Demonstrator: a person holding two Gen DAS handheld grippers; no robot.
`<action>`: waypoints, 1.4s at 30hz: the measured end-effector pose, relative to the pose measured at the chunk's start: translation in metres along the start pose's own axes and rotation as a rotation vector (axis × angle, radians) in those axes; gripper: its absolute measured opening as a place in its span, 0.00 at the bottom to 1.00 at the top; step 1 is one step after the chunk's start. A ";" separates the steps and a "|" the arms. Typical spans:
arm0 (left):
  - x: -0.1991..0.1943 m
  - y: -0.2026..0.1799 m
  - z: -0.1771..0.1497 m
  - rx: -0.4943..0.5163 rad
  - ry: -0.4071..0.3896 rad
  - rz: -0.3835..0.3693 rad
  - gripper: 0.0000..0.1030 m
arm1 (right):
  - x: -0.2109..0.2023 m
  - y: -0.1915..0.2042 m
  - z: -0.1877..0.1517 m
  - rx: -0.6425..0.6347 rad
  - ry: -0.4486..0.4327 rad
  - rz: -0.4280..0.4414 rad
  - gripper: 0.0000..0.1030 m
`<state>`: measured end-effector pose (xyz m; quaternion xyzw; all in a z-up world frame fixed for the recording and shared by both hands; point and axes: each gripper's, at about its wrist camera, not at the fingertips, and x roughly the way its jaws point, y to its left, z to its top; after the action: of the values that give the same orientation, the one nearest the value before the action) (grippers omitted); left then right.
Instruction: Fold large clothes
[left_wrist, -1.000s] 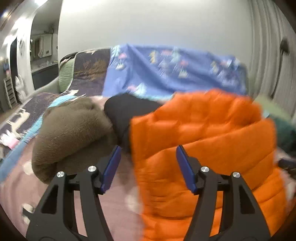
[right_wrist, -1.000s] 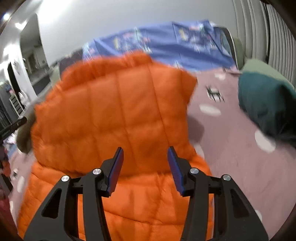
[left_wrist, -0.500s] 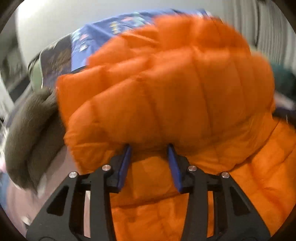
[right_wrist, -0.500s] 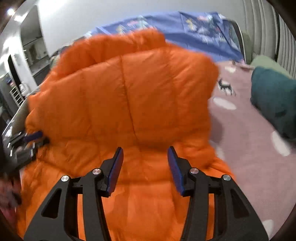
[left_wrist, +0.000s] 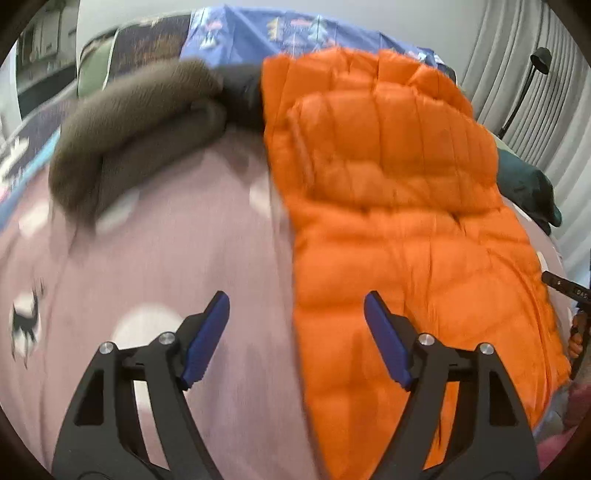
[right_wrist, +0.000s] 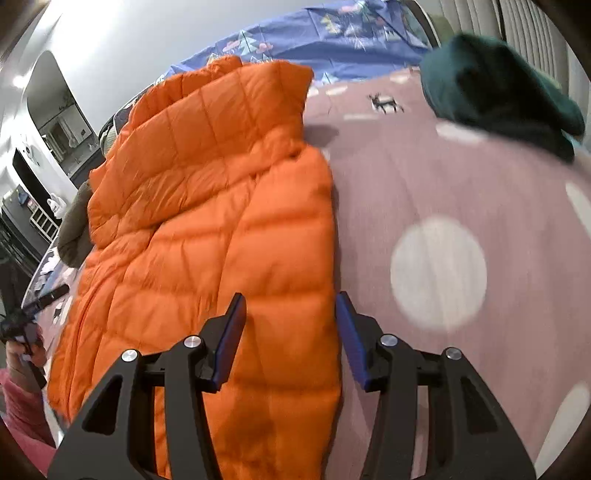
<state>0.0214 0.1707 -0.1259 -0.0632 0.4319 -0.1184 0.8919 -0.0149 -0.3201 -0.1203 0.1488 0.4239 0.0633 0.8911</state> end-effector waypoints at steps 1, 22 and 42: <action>0.000 0.003 -0.010 -0.015 0.014 -0.014 0.75 | -0.002 0.001 -0.007 0.006 0.004 0.007 0.49; -0.039 -0.035 -0.100 -0.037 0.103 -0.329 0.68 | -0.061 -0.015 -0.108 0.261 0.036 0.313 0.49; -0.231 -0.079 -0.055 0.137 -0.434 -0.422 0.08 | -0.252 0.063 -0.064 -0.047 -0.493 0.392 0.05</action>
<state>-0.1728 0.1555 0.0316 -0.1152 0.1997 -0.3135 0.9212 -0.2231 -0.3069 0.0468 0.2178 0.1566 0.2056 0.9411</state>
